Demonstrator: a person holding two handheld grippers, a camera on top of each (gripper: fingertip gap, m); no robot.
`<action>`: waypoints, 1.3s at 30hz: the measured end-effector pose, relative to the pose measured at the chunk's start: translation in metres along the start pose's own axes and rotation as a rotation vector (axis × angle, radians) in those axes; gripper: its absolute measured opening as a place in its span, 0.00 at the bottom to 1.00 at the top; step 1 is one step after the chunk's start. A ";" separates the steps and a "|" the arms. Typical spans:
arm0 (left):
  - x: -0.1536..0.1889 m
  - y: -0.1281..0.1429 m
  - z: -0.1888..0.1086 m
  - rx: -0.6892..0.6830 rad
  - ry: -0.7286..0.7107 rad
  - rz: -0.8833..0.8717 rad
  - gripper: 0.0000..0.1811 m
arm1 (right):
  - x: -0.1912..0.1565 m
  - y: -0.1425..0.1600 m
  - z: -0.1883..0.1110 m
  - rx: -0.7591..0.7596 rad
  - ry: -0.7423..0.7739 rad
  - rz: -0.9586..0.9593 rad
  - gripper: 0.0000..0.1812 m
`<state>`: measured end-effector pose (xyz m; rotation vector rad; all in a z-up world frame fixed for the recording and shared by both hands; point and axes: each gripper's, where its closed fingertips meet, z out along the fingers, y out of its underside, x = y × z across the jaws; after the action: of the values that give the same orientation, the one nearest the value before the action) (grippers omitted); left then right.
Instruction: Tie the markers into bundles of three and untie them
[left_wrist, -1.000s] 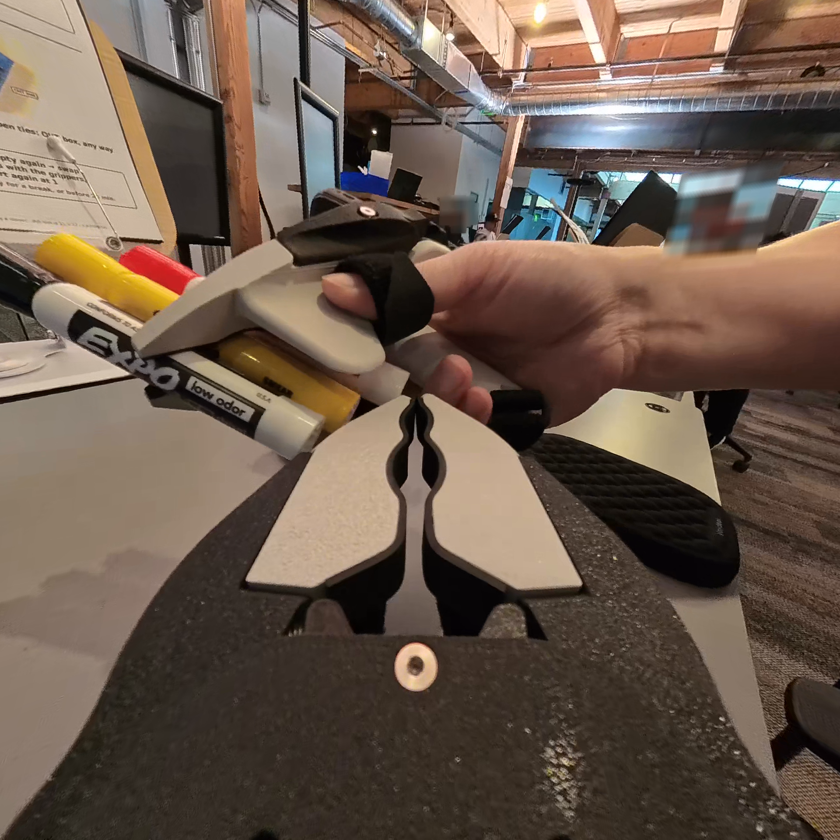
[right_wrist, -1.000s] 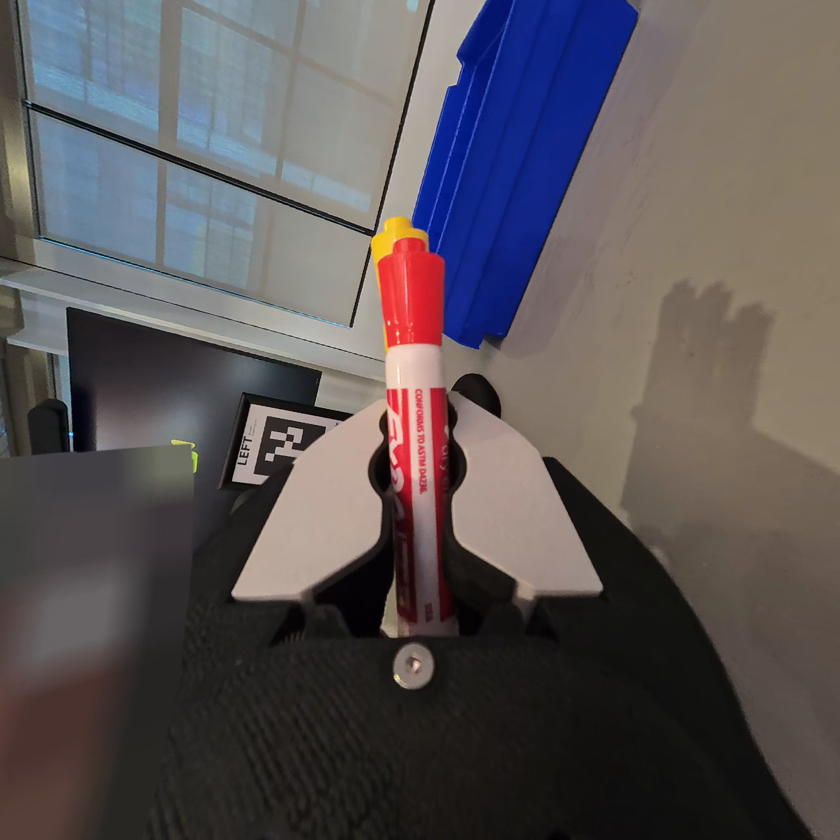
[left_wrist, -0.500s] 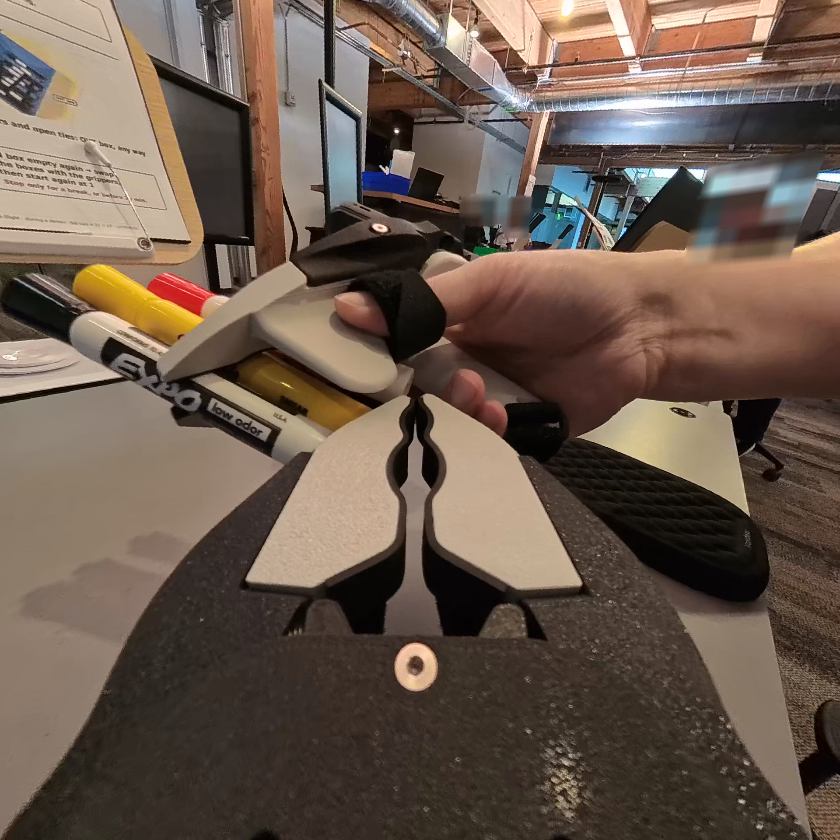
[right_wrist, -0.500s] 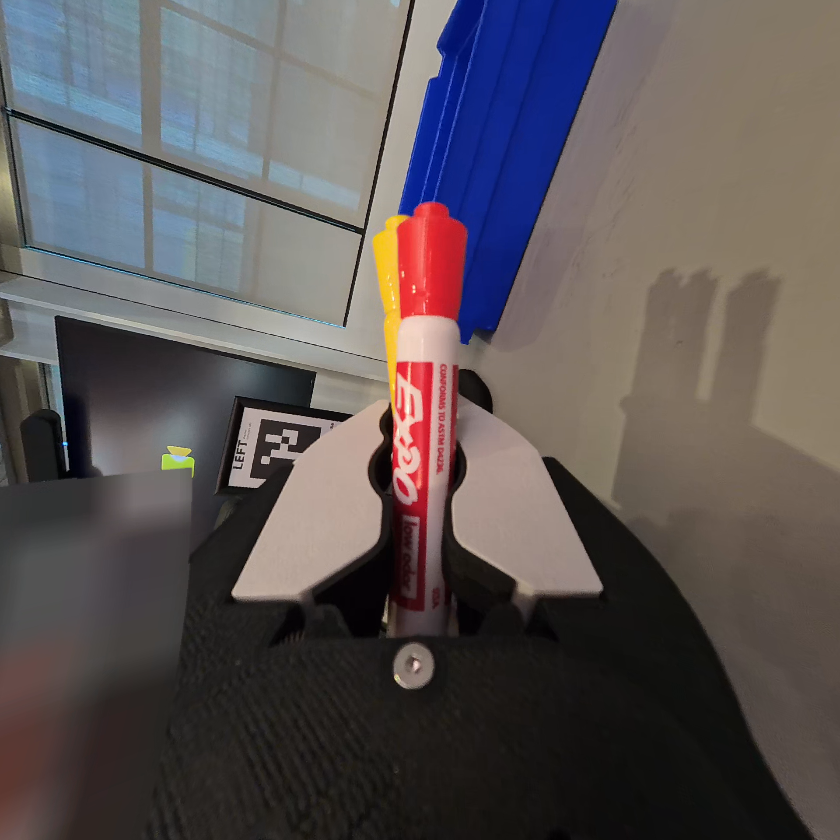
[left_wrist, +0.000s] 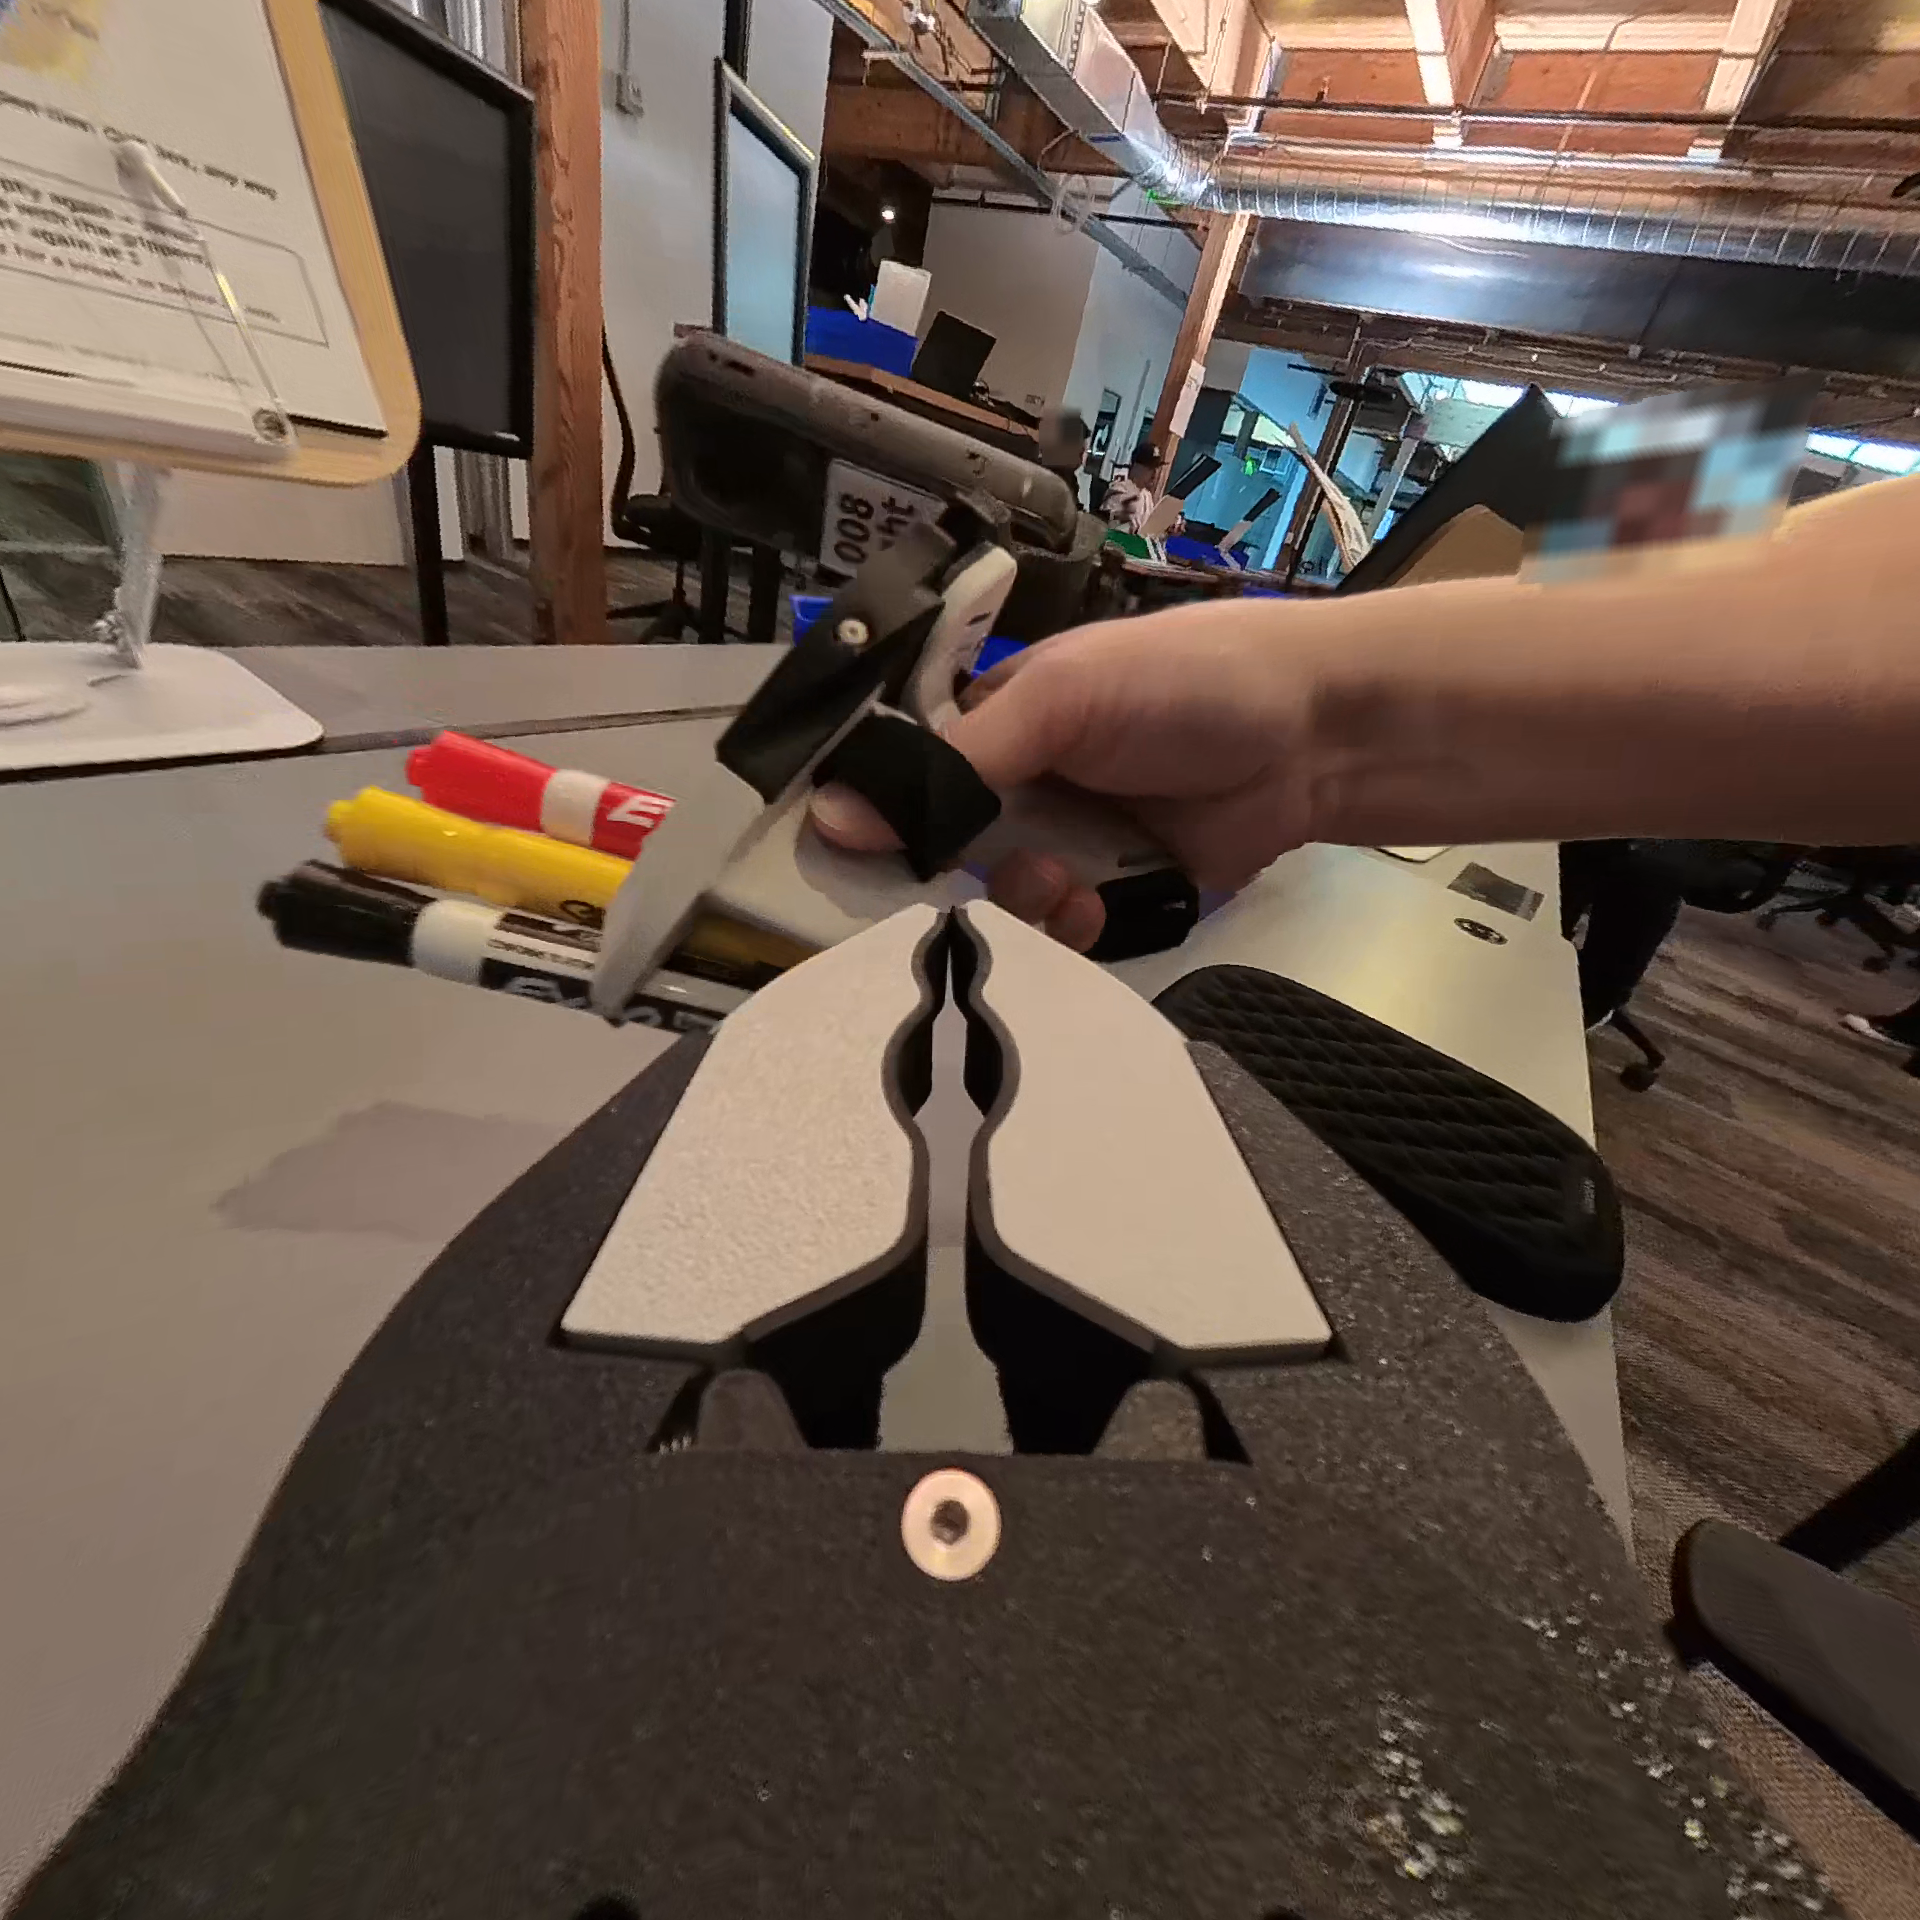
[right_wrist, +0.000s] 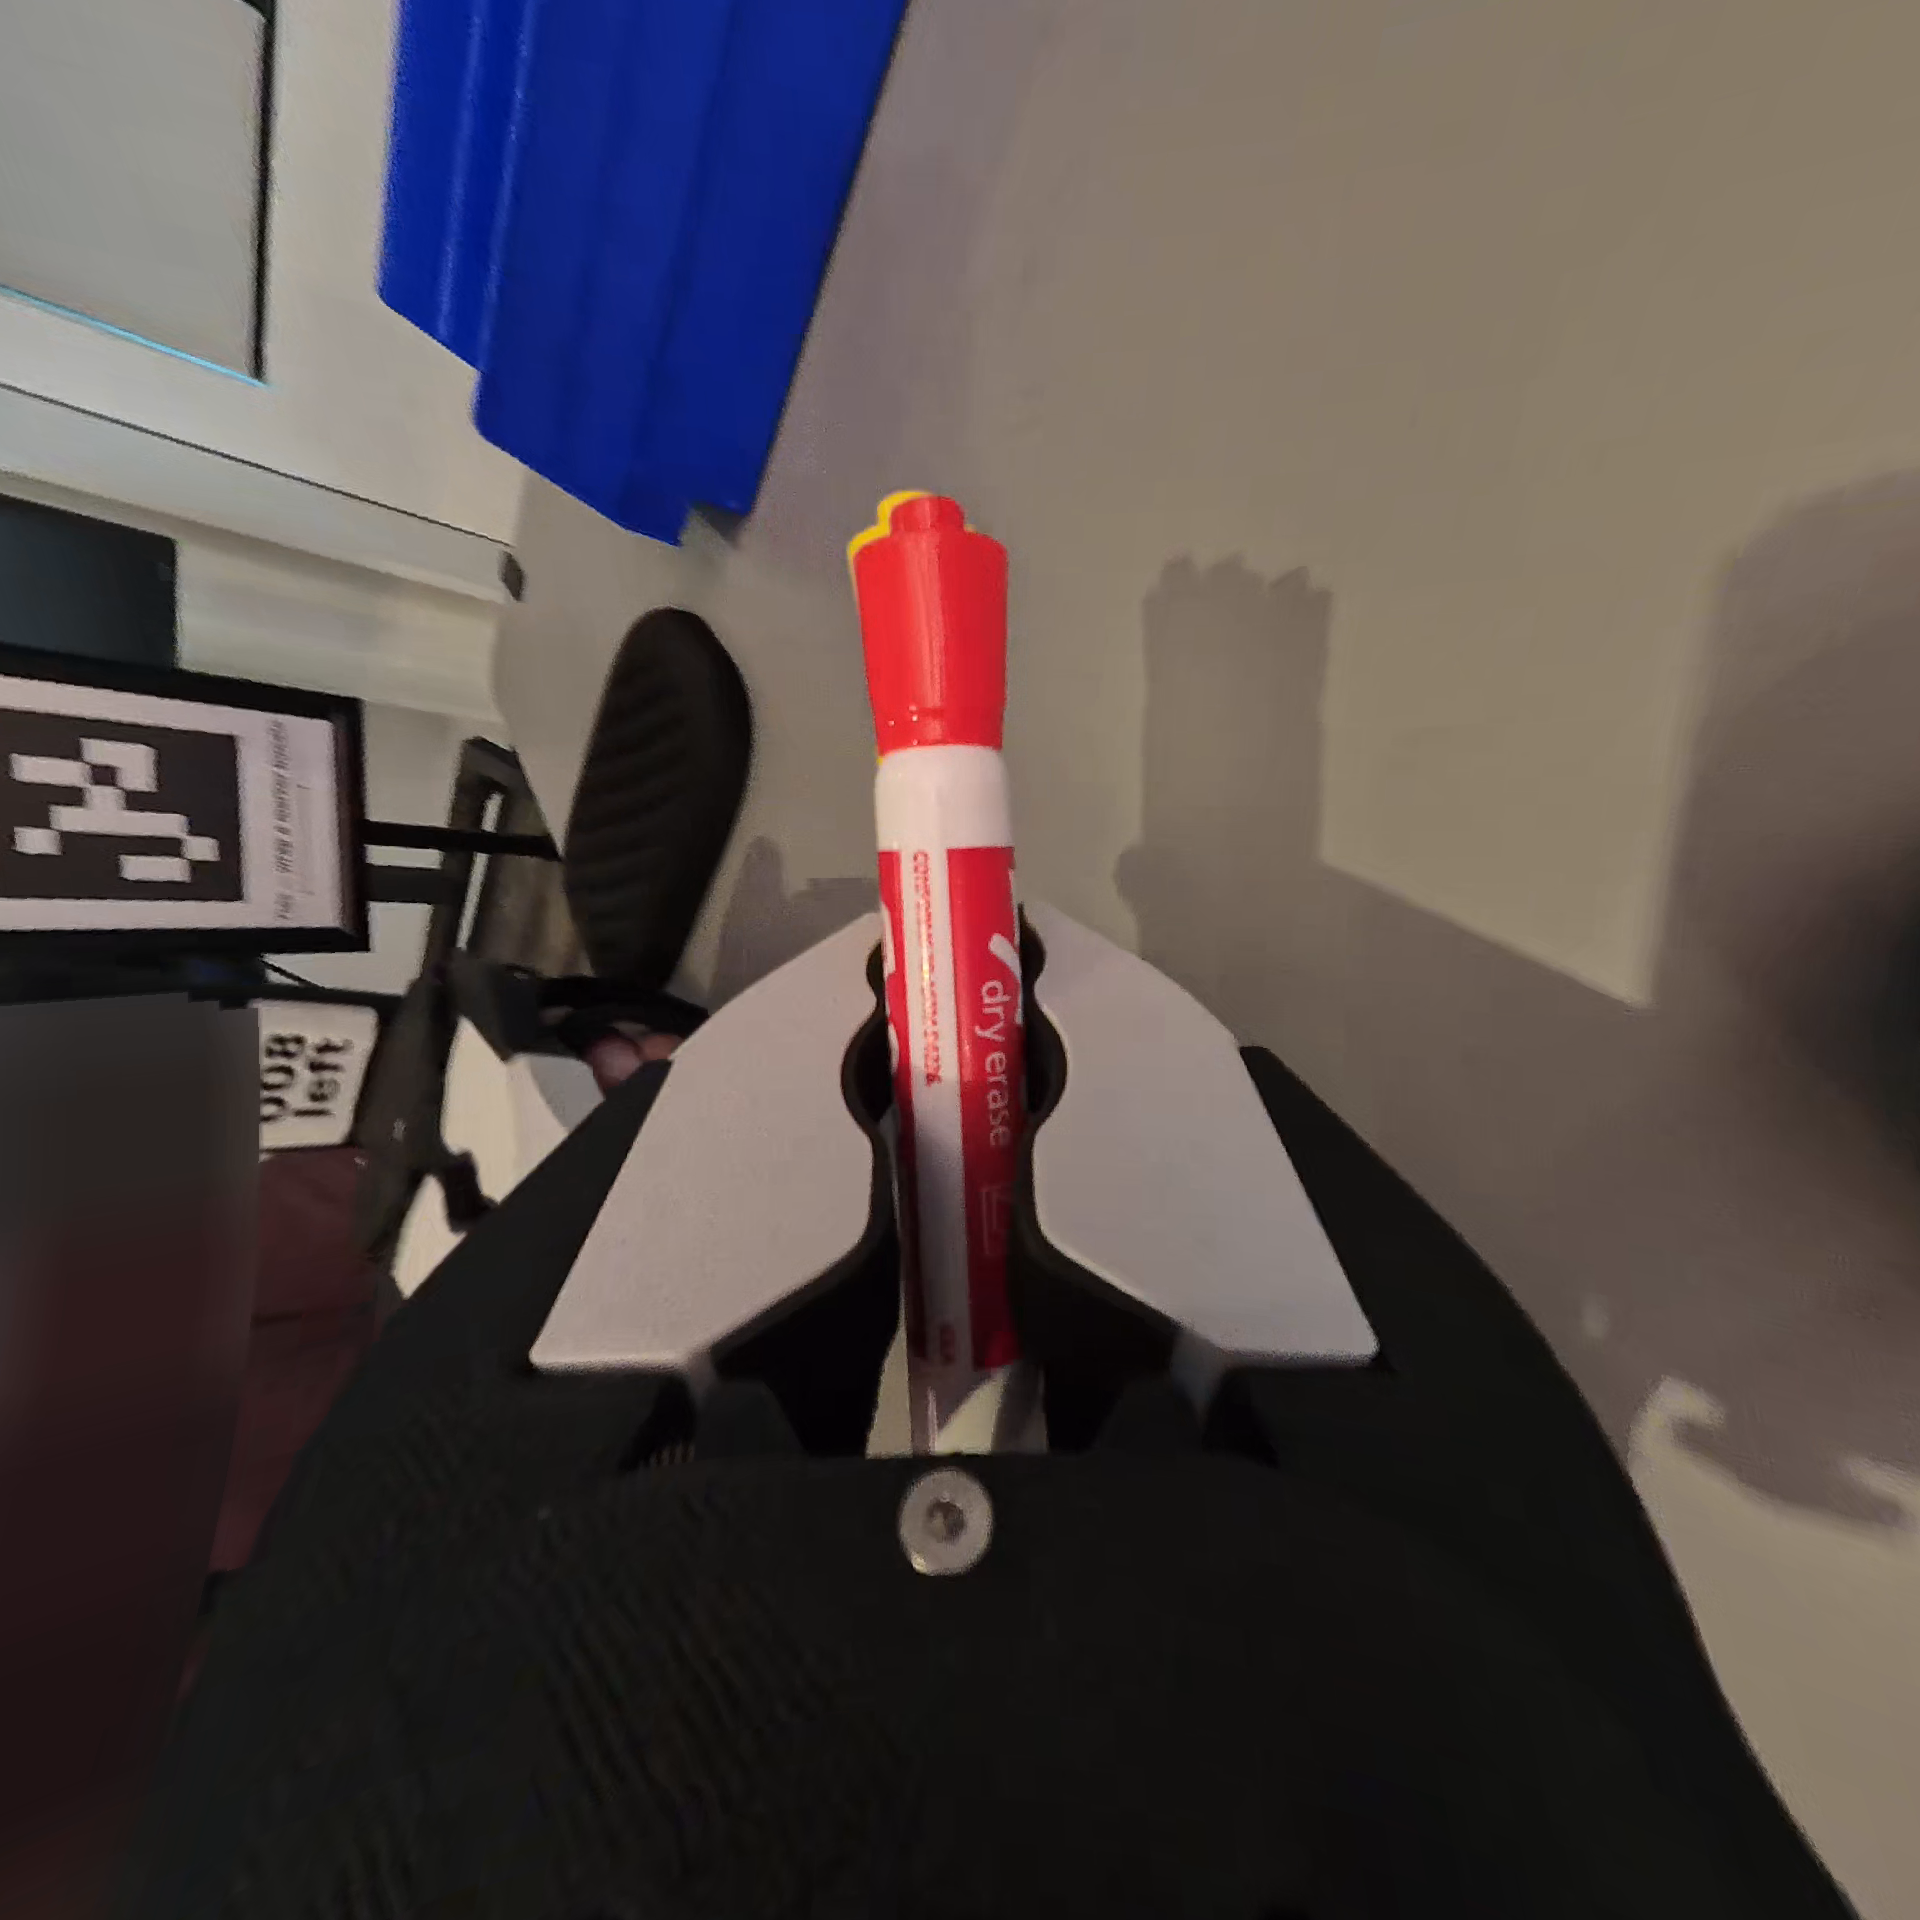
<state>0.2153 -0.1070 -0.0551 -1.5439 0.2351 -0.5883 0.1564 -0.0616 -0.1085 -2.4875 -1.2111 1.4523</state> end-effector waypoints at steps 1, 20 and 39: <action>-0.002 -0.001 -0.002 -0.002 -0.009 -0.005 0.00 | 0.004 0.002 -0.001 -0.013 0.018 -0.019 0.11; -0.081 0.027 0.010 -0.664 0.183 0.203 0.15 | 0.078 0.048 -0.089 -0.314 0.482 -0.428 0.11; -0.127 0.098 0.157 -1.199 0.048 -0.001 0.16 | 0.104 0.065 -0.150 -0.222 0.547 -0.432 0.11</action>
<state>0.2067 0.0842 -0.1725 -2.6744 0.7077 -0.4911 0.3356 0.0100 -0.1234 -2.2945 -1.6869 0.5165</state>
